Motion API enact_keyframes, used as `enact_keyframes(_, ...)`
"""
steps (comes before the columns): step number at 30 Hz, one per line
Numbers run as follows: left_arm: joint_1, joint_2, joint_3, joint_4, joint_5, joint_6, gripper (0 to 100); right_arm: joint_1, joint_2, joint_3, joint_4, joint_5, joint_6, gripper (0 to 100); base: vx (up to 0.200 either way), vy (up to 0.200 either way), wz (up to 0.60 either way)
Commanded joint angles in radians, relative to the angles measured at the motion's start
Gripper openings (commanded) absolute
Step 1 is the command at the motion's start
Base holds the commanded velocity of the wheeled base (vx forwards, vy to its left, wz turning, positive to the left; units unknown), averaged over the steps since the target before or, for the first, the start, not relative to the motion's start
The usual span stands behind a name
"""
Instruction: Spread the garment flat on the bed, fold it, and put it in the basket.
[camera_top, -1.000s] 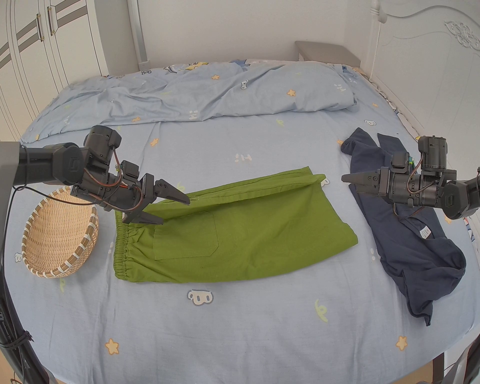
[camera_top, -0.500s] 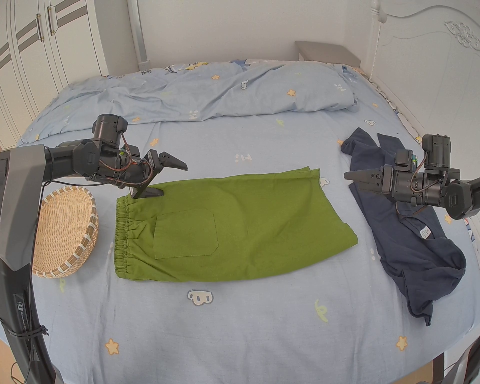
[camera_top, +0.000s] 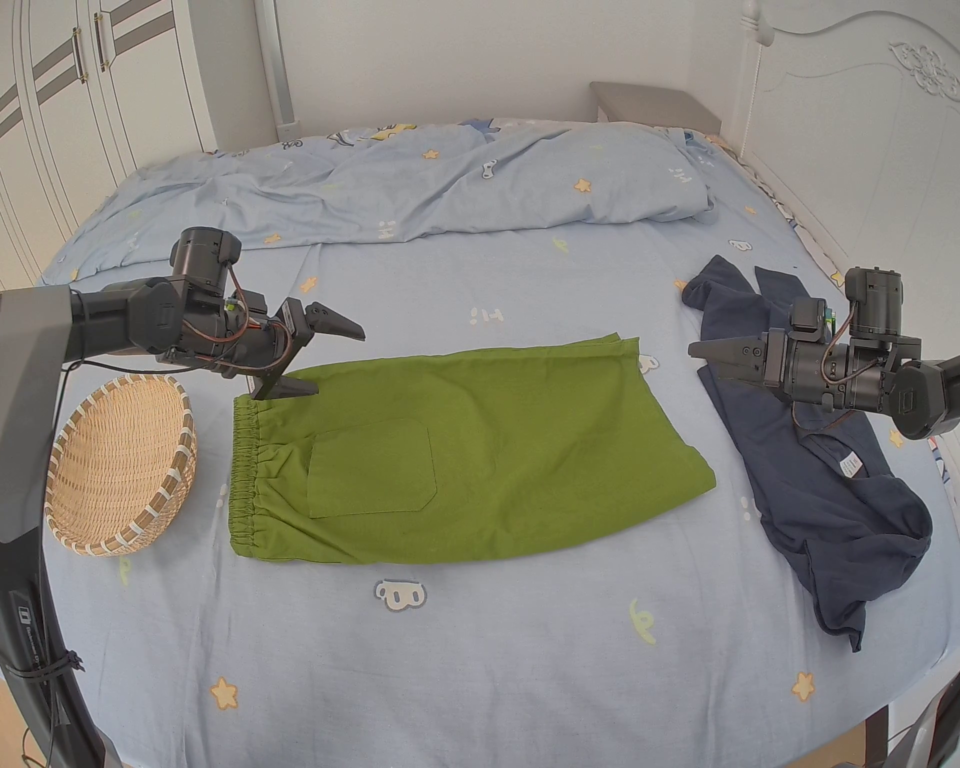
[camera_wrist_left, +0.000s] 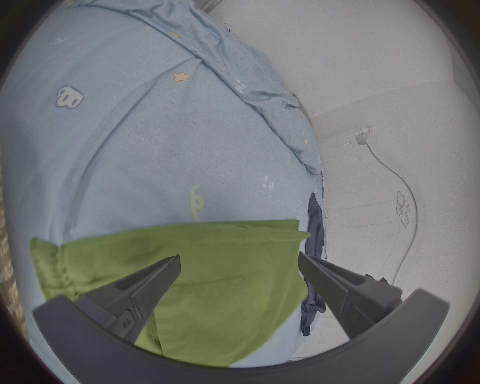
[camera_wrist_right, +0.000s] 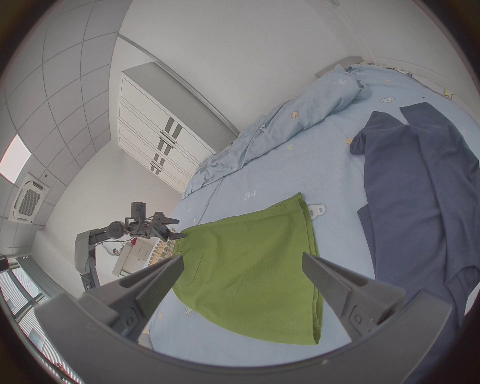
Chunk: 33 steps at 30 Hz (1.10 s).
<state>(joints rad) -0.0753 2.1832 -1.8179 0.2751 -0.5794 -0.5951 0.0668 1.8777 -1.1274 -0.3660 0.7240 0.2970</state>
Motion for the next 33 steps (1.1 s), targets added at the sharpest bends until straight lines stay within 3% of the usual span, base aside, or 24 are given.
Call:
enact_keyframes(1, 0.012, -0.191, 0.163, -0.007, -0.051, 0.008, 100, 0.001, 0.0, 0.0, -0.001, 0.0, -0.001, 100, 0.0, 0.0, 0.0)
enact_keyframes(7, 0.06, -0.321, 0.555, -0.182, -0.057, 0.069, 100, 0.001, -0.018, 0.005, 0.001, 0.002, 0.001, 100, 0.0, 0.0, 0.0)
enact_keyframes(10, 0.123, -0.373, 0.786, -0.404, -0.063, 0.117, 100, 0.001, -0.023, 0.014, -0.001, 0.003, -0.001, 100, 0.0, 0.0, 0.0)
enact_keyframes(13, 0.18, -0.375, 0.902, -0.596, -0.071, 0.113, 100, 0.005, -0.031, 0.015, -0.001, 0.003, -0.001, 100, 0.0, 0.0, 0.0)
enact_keyframes(15, 0.218, -0.368, 0.925, -0.665, -0.089, 0.113, 100, 0.01, -0.032, 0.023, -0.001, 0.003, -0.001, 100, 0.0, 0.0, 0.0)
enact_keyframes(20, 0.289, -0.338, 0.928, -0.682, -0.181, 0.124, 100, 0.022, -0.034, 0.028, -0.001, 0.003, -0.001, 100, 0.0, 0.0, 0.0)
enact_keyframes(28, 0.276, -0.22, 0.937, -0.682, -0.201, 0.236, 100, 0.024, -0.028, 0.026, -0.001, 0.003, -0.002, 100, 0.0, 0.0, 0.0)
enact_keyframes(33, 0.253, -0.194, 0.937, -0.682, -0.194, 0.247, 100, 0.024, -0.028, 0.028, -0.005, 0.003, -0.002, 100, 0.0, 0.0, 0.0)
